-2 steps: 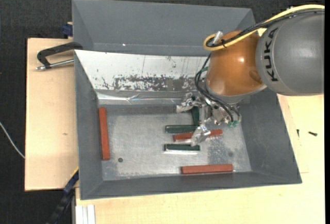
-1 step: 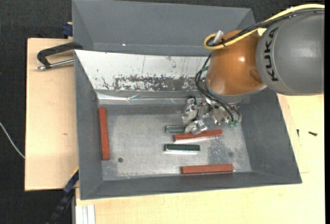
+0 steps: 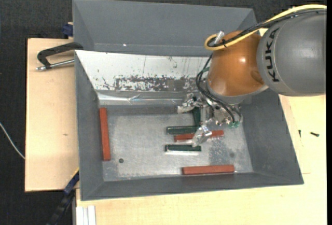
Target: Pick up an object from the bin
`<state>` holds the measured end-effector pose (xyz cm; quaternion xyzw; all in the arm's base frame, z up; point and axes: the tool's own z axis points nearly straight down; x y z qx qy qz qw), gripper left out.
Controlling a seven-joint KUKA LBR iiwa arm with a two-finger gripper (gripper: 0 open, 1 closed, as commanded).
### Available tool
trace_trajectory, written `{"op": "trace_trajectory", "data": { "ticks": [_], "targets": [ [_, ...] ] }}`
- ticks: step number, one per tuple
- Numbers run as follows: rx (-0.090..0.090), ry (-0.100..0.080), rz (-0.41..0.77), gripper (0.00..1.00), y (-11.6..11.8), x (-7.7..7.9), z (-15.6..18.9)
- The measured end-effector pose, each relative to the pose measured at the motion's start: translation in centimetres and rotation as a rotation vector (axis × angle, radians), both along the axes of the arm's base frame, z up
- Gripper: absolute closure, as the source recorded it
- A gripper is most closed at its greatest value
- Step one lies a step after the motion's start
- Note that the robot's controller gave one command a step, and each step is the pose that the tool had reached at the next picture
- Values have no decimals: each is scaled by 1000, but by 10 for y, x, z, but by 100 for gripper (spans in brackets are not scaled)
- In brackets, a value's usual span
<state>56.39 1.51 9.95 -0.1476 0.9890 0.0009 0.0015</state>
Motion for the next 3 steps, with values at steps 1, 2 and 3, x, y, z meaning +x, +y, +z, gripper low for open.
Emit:
{"op": "trace_trajectory", "data": {
  "ticks": [1,2,3],
  "targets": [
    [-1,1,0,100,0,0,2],
    [-1,1,-1,100,0,0,2],
    [0,-1,-31,100,3,-1,31]
  ]
}}
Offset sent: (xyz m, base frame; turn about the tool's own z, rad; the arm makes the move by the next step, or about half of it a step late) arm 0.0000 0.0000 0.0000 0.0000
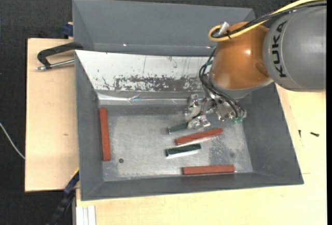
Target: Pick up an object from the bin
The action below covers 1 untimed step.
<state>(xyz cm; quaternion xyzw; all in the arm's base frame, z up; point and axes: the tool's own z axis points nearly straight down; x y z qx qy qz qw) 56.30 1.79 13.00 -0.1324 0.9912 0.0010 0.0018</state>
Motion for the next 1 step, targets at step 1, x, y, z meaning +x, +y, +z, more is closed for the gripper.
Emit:
{"op": "trace_trajectory", "data": {
  "ticks": [1],
  "targets": [
    [-1,-2,-6,100,2,9,33]
  ]
}}
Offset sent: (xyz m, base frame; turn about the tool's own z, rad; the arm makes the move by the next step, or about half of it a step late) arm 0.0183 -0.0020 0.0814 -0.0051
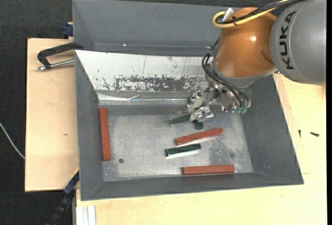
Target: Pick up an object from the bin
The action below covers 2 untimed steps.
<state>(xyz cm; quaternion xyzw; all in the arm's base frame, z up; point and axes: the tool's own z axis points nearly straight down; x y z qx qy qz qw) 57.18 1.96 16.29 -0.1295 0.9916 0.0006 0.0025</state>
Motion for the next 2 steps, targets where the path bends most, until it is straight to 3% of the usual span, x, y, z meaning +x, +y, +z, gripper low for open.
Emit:
{"op": "trace_trajectory", "data": {
  "ticks": [2],
  "targets": [
    [-1,-4,59,100,-1,11,99]
  ]
}}
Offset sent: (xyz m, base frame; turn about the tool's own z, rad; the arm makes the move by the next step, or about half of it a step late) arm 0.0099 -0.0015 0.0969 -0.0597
